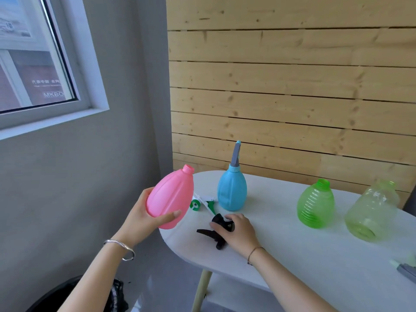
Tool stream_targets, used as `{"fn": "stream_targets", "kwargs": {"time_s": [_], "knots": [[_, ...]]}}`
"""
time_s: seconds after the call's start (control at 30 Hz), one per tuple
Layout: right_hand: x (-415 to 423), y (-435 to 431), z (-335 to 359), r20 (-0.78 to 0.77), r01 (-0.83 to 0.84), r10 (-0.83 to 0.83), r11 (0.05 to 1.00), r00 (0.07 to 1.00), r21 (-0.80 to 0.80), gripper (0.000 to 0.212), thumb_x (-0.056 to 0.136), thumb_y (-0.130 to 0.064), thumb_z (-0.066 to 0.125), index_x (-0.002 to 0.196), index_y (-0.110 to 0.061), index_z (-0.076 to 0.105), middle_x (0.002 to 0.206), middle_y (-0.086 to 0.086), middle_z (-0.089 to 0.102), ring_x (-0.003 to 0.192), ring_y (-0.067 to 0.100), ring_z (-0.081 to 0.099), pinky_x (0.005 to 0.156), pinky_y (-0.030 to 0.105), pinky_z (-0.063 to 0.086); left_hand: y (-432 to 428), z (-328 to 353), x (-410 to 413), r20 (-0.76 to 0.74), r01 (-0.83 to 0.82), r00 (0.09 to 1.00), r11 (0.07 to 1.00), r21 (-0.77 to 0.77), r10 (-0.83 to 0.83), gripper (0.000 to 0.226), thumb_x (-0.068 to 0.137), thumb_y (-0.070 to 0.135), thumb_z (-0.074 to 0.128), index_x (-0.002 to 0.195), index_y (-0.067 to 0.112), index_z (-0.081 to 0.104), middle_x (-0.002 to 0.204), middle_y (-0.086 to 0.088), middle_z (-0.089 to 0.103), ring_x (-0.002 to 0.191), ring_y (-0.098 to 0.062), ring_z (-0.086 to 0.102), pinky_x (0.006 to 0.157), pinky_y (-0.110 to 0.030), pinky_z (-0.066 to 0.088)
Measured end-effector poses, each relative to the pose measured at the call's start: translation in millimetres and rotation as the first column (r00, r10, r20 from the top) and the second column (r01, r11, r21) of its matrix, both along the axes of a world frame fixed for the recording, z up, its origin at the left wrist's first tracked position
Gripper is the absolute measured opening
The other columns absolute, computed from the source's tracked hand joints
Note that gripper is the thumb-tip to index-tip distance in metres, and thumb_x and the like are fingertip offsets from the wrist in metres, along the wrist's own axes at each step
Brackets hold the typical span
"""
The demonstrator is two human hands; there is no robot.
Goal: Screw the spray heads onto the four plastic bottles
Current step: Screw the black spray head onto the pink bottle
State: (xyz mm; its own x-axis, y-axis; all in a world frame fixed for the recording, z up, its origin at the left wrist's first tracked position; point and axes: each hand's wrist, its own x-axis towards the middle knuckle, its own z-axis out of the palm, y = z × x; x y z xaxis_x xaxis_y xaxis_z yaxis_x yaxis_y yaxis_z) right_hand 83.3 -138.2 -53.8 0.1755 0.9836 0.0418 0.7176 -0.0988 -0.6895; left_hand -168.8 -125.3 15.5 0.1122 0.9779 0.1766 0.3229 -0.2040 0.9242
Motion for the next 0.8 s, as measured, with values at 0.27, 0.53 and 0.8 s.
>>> {"fn": "stream_targets", "kwargs": {"time_s": [0.27,0.53,0.8], "knots": [[-10,12,-2,0.029,0.138,-0.14,0.989,0.99,0.058,0.034,0.074,-0.053,0.066,0.094,-0.025,0.07,0.106,-0.002,0.059,0.109,0.019,0.048,0.091,0.029,0.039,-1,0,6,0.003,0.02,1.0,1.0,-0.013,-0.02,0.094,0.038,0.061,0.081,0.121,0.036,0.041,0.112,0.013,0.056,0.097,-0.01,0.061,0.058,-0.017,0.054],[-1,4,14,-0.473,0.128,-0.047,0.982,0.88,0.14,0.02,0.074,-0.028,0.078,0.085,-0.013,0.071,0.09,0.001,0.071,0.09,0.017,0.064,0.074,0.017,0.045,-1,2,13,0.045,0.007,0.999,1.0,-0.01,-0.007,0.095,0.038,0.061,0.08,0.121,0.035,0.041,0.111,0.013,0.056,0.096,-0.007,0.06,0.057,-0.016,0.053],[66,-30,81,-0.824,0.37,-0.009,0.896,0.567,0.245,0.017,0.073,-0.021,0.079,0.079,-0.014,0.065,0.077,0.004,0.072,0.072,0.013,0.063,0.073,0.022,0.049,-4,12,69,0.169,0.014,0.986,1.0,-0.01,-0.012,0.097,0.037,0.063,0.076,0.12,0.031,0.039,0.111,0.008,0.054,0.097,-0.011,0.058,0.066,-0.019,0.05]]}}
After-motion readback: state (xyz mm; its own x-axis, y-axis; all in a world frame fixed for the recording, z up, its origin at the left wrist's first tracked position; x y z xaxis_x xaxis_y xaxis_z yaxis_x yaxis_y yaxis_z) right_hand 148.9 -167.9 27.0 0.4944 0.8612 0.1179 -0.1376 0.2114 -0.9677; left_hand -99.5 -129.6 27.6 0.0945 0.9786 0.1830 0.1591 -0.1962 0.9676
